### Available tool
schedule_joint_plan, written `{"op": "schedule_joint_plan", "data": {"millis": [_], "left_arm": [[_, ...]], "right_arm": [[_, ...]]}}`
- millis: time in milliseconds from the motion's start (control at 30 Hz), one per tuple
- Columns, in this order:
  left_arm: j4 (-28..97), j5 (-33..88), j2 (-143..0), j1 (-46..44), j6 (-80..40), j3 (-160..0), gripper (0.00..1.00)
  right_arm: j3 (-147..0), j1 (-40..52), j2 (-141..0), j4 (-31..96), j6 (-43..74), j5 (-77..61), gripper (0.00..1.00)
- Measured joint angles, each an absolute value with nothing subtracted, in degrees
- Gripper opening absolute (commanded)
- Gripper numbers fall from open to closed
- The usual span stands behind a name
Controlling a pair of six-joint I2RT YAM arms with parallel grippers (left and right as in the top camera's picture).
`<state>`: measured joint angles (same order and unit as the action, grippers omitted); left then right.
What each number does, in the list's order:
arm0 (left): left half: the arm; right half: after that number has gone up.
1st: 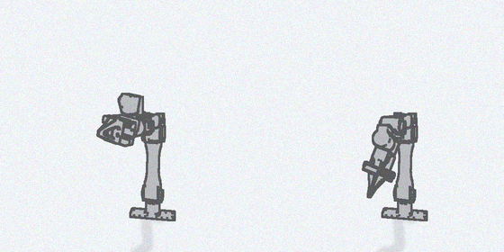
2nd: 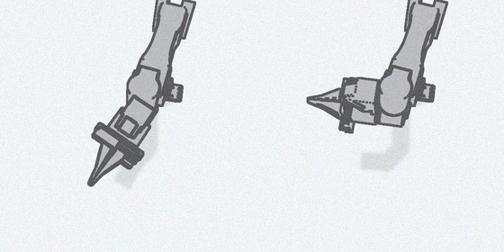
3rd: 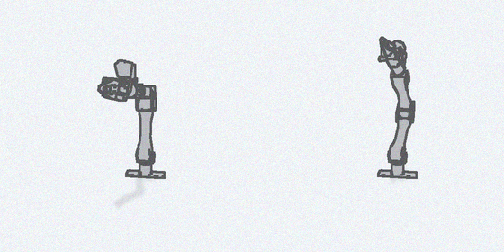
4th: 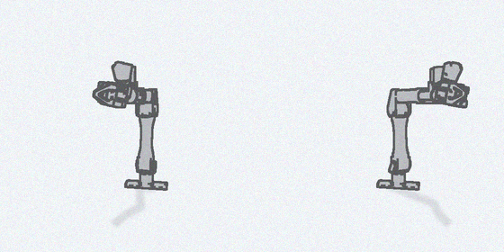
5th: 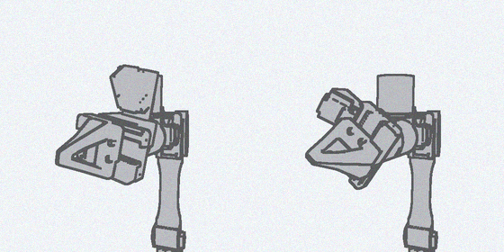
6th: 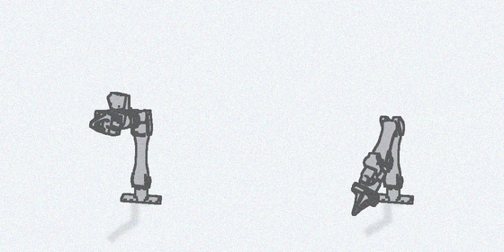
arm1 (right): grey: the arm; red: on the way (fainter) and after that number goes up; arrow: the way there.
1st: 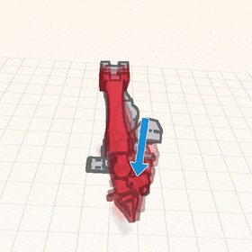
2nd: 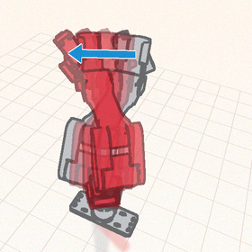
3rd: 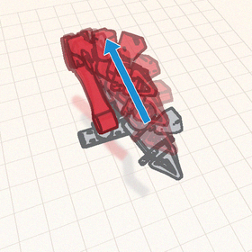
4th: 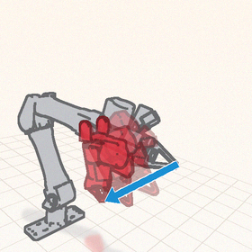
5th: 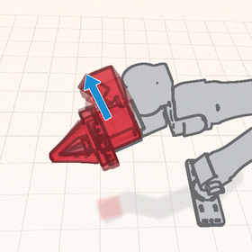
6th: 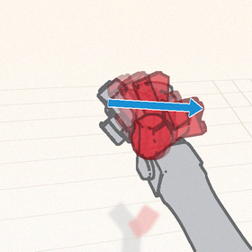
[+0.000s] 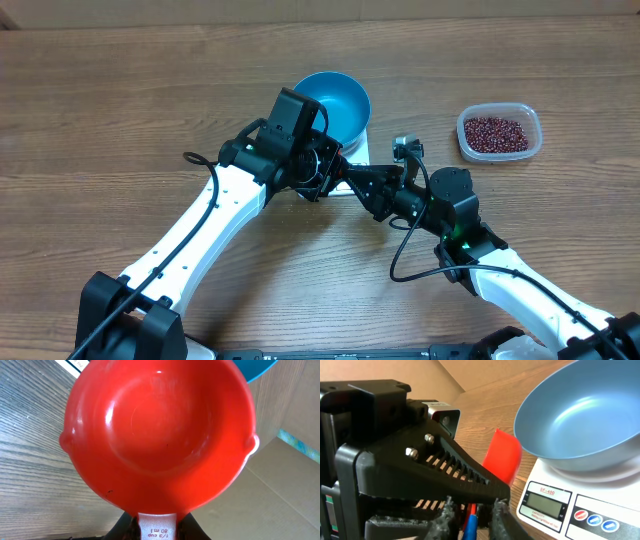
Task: Scoop item into bowl and weigh 150g on scale
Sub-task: 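Hand the scoop from the left gripper to the right gripper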
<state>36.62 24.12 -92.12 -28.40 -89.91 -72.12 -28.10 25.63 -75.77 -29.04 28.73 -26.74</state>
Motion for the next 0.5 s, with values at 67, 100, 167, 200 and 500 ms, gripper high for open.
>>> {"op": "schedule_joint_plan", "data": {"millis": [67,100,167,200,500], "left_arm": [[36.58,23.75,-92.12,-28.4,-89.95,-72.12,0.04],[36.58,23.66,-92.12,-28.42,-89.95,-72.12,0.04],[36.53,23.57,-92.12,-28.42,-89.97,-72.12,0.04],[36.49,23.57,-92.12,-28.42,-89.97,-72.12,0.11],[33.8,24.53,-92.12,-28.4,-79.44,-72.25,0.73]], "right_arm": [[-28.1,25.65,-75.77,-29.1,28.82,-26.92,0.04],[-28.1,25.67,-75.77,-29.08,28.75,-27.05,0.04],[-28.14,25.69,-75.77,-28.86,29.43,-27.05,0.04],[-28.14,25.69,-75.77,-28.84,29.5,-27.07,0.04],[-28.25,23.64,-75.7,-25.91,30.0,-29.74,0.04]]}}
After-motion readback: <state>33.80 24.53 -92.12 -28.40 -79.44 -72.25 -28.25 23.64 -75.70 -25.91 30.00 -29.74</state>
